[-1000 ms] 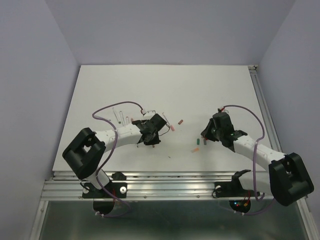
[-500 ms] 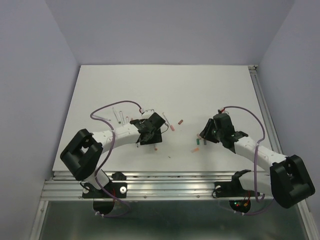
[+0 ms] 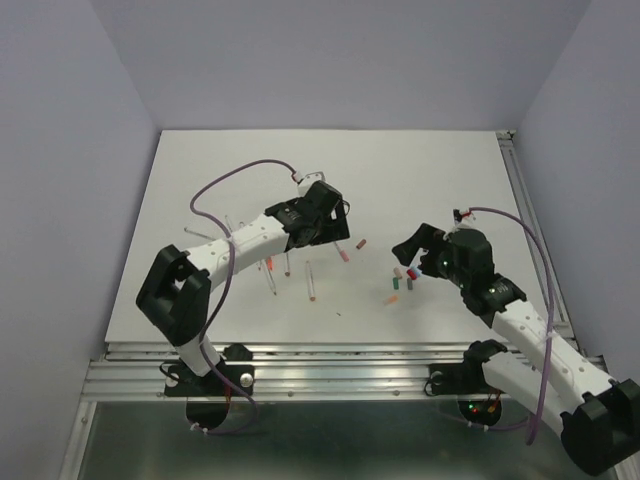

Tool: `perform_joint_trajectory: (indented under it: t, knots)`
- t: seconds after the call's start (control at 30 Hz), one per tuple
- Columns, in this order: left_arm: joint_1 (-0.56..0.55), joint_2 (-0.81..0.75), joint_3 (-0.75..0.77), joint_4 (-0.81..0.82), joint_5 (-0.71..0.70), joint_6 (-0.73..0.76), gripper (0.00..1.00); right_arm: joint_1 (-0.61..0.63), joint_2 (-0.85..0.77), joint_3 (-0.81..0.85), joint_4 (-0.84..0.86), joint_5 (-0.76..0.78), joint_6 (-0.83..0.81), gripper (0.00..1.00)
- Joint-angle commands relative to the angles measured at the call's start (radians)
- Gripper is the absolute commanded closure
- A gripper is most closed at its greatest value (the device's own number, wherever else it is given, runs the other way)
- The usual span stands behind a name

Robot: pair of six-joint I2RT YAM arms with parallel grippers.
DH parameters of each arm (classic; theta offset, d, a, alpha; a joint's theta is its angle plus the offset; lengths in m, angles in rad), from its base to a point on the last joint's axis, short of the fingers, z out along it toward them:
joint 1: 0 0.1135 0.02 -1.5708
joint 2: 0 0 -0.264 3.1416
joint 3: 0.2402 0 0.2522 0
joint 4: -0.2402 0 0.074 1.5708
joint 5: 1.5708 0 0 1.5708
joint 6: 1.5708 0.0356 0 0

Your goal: Open the pen caps

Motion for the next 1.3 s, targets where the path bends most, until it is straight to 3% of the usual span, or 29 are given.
perform_joint_trajectory:
  t: [0.0,0.17,0.37,0.7,0.93,1.1,1.27]
  knots:
    - [0.033,0.13,0.139,-0.078,0.005,0.033,0.09,0.0,-0.096,0.052,-0.05,0.062,-0.012,0.0]
    - [0.041,0.291,0.326,-0.194,-0.02,0.012,0.03,0.0,-0.168,0.048,-0.11,0.159,-0.03,0.0]
    - [0.047,0.394,0.414,-0.241,-0.021,-0.034,0.03,0.0,-0.191,0.046,-0.124,0.191,-0.053,0.0]
    - [0.05,0.555,0.519,-0.347,-0.066,-0.085,0.17,0.0,-0.199,0.016,-0.102,0.211,-0.068,0.0]
    - [0.064,0.592,0.509,-0.34,-0.05,-0.083,0.37,-0.001,-0.214,0.008,-0.108,0.229,-0.07,0.0]
    - [0.073,0.572,0.424,-0.257,-0.006,-0.086,0.51,0.0,-0.227,0.005,-0.114,0.246,-0.067,0.0]
    - [0.079,0.568,0.387,-0.217,0.02,-0.08,0.83,0.0,-0.239,0.005,-0.121,0.249,-0.061,0.0]
